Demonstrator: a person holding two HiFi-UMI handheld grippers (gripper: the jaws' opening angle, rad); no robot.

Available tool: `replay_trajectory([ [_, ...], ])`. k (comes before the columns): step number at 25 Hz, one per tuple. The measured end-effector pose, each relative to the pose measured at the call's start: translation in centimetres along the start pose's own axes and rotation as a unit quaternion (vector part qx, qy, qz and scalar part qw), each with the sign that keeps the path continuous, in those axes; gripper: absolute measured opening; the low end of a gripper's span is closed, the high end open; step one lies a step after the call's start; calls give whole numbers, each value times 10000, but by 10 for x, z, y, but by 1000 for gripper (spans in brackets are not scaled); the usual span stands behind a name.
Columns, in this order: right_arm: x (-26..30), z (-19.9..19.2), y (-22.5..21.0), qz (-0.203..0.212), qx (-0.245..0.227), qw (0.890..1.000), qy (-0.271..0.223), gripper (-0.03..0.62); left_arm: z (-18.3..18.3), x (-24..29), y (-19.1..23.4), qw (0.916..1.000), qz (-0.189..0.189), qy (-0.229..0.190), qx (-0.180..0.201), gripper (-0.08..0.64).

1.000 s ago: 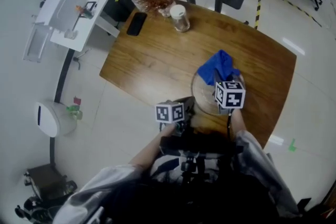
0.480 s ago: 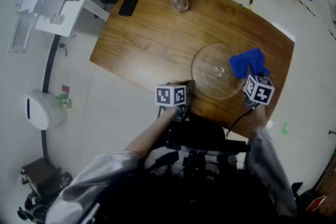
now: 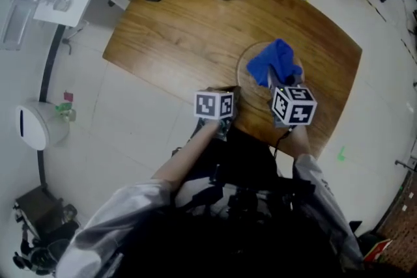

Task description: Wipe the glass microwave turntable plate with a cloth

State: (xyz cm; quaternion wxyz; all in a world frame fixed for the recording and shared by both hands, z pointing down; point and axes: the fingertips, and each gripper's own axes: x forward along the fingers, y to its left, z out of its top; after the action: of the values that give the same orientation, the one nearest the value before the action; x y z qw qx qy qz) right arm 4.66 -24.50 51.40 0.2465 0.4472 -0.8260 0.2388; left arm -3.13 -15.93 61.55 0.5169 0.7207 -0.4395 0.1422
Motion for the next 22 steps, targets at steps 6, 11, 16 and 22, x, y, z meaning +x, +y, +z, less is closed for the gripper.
replay_trajectory([
  [6, 29, -26, 42, 120, -658, 9971, 371, 81, -2, 2, -7, 10000, -34, -6, 76, -6],
  [11, 27, -35, 4, -408, -703, 9952, 547, 81, -2, -2, -4, 9996, -42, -92, 251, -5],
  [16, 2, -55, -64, -1094, -369, 9905, 741, 83, -6, -2, -6, 9981, -40, -25, 616, -5],
  [22, -38, -75, -131, -1825, -87, 9799, 807, 83, -12, 1, -8, 9952, -21, 91, 977, -5],
])
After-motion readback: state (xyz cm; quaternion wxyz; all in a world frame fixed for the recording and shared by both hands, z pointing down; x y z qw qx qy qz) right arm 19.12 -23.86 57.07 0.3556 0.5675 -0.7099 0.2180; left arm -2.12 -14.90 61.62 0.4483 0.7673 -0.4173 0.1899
